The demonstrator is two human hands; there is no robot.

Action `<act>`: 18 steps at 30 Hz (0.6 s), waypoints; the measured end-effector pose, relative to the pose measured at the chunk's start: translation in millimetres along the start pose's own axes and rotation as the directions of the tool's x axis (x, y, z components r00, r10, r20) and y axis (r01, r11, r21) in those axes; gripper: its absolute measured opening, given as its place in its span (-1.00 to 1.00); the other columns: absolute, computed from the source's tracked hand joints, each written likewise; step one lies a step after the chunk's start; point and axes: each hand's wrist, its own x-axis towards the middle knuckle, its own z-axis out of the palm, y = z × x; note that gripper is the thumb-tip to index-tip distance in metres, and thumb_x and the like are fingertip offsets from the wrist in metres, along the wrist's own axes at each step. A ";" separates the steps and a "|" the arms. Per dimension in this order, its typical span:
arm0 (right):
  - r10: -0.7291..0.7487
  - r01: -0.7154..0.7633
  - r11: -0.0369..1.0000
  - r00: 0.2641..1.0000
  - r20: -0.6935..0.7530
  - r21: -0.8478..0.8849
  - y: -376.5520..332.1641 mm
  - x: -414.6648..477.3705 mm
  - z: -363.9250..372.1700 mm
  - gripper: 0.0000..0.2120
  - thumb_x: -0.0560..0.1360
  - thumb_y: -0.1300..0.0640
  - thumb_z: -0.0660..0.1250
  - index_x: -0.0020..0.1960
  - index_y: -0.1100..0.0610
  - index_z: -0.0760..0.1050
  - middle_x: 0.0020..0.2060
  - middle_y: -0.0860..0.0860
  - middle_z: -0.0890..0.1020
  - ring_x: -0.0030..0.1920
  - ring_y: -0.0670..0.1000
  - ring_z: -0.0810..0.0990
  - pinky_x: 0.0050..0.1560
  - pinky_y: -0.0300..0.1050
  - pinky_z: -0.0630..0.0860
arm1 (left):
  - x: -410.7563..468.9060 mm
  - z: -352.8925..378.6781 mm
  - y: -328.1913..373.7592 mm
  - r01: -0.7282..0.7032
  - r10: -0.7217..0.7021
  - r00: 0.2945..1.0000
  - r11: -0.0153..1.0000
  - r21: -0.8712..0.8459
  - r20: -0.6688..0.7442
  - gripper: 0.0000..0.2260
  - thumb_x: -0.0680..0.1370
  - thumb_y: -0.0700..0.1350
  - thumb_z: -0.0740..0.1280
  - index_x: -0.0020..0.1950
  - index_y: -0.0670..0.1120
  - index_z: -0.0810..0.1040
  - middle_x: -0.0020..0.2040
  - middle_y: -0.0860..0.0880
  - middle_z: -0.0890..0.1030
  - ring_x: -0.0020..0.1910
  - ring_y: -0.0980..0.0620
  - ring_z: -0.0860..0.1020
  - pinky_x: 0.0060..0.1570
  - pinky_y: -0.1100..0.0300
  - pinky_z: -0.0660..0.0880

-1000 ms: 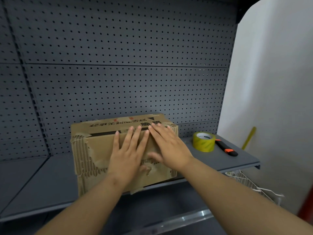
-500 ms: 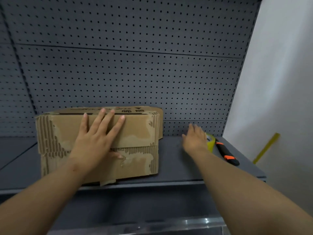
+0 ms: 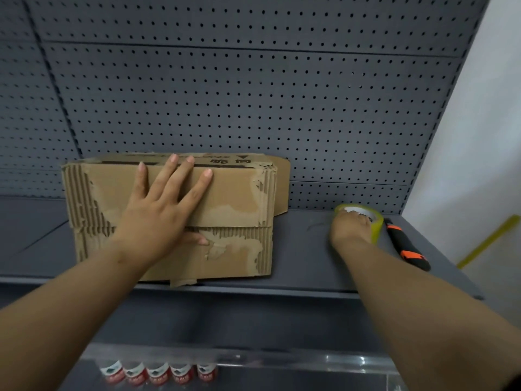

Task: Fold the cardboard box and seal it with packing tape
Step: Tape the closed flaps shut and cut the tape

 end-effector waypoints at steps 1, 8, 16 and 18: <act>-0.028 0.029 1.000 1.000 -0.009 0.005 0.0 -0.2 -0.2 -0.62 0.52 0.28 0.16 0.33 0.26 0.32 0.29 0.20 0.44 0.30 0.18 0.42 0.34 0.00 0.31 | -1.1 0.6 0.1 -0.002 0.002 1.000 1.000 -0.006 -0.001 0.00 0.24 0.41 0.15 0.52 0.03 -0.21 0.50 -0.19 0.06 0.49 -0.01 -0.32 0.40 -0.20 -0.26; -0.046 0.085 0.922 0.993 -0.111 0.377 -7.3 -29.3 -53.7 -0.73 0.46 0.32 0.22 0.13 0.29 0.53 0.10 0.22 0.61 0.11 0.19 0.57 0.07 -0.09 0.48 | -19.0 5.1 -9.8 -0.021 0.021 1.000 1.000 -0.015 0.004 -0.10 0.32 0.41 0.01 0.53 0.02 -0.17 0.52 -0.17 0.05 0.51 -0.04 -0.25 0.40 -0.22 -0.20; -0.124 0.300 0.732 0.942 -0.313 0.612 -31.6 -89.2 -154.9 -0.48 0.52 0.17 0.29 0.46 0.07 0.26 0.43 0.07 0.35 0.39 0.11 0.35 0.30 -0.08 0.32 | -42.6 -1.5 -19.0 -0.031 0.038 0.996 0.997 -0.076 0.085 -0.05 0.31 0.37 0.20 0.54 0.00 -0.14 0.54 -0.17 0.01 0.51 -0.05 -0.26 0.41 -0.16 -0.16; -0.148 0.354 0.701 0.921 -0.360 0.619 -43.8 -111.2 -174.8 -0.48 0.51 0.15 0.31 0.45 0.03 0.28 0.43 0.04 0.36 0.39 0.09 0.35 0.31 -0.05 0.34 | -44.4 -6.6 -20.7 -0.027 0.040 0.990 0.994 -0.101 0.133 0.04 0.21 0.36 0.29 0.54 -0.01 -0.07 0.54 -0.16 0.02 0.51 -0.04 -0.25 0.41 -0.13 -0.16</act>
